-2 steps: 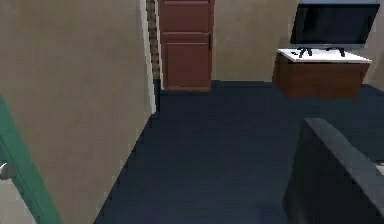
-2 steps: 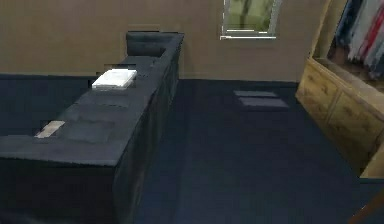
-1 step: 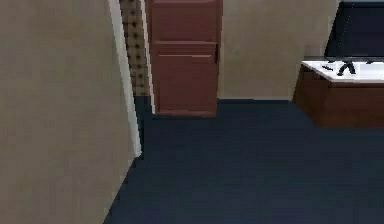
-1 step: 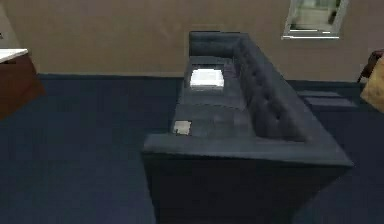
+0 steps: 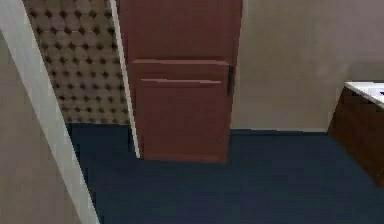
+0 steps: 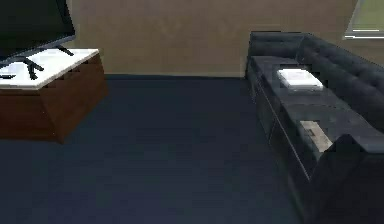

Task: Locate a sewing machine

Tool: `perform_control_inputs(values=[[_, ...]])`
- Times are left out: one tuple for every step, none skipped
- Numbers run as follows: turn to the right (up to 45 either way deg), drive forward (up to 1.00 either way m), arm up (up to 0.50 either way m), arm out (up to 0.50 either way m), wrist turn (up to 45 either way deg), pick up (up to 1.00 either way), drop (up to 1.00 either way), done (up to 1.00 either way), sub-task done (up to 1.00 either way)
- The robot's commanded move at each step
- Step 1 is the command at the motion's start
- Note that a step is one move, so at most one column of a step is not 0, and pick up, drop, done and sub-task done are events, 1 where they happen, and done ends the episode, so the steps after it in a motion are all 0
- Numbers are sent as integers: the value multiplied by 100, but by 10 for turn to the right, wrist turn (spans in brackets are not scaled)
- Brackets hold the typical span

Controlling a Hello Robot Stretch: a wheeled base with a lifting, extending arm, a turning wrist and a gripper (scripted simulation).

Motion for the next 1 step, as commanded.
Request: perform_control_inputs(values=[[0,95,0,0,0,0,0,0,0]])
